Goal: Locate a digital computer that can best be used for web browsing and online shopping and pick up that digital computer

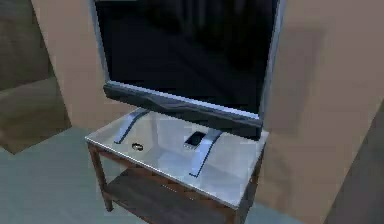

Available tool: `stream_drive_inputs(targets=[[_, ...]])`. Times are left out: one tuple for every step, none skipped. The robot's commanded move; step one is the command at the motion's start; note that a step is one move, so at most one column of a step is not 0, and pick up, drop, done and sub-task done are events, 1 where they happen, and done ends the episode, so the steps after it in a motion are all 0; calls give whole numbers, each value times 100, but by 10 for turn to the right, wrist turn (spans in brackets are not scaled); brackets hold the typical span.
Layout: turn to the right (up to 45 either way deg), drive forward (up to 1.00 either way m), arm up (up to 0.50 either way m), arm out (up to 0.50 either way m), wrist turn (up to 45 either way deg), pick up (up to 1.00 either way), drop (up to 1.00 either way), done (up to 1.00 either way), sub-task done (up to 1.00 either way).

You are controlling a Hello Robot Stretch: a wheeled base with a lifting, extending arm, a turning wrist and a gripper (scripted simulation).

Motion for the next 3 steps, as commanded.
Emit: stream_drive_inputs(targets=[[-450,0,0,0,0,0,0,0,0],[-150,0,0,0,0,0,0,0,0],[0,20,0,0,0,0,0,0,0]])
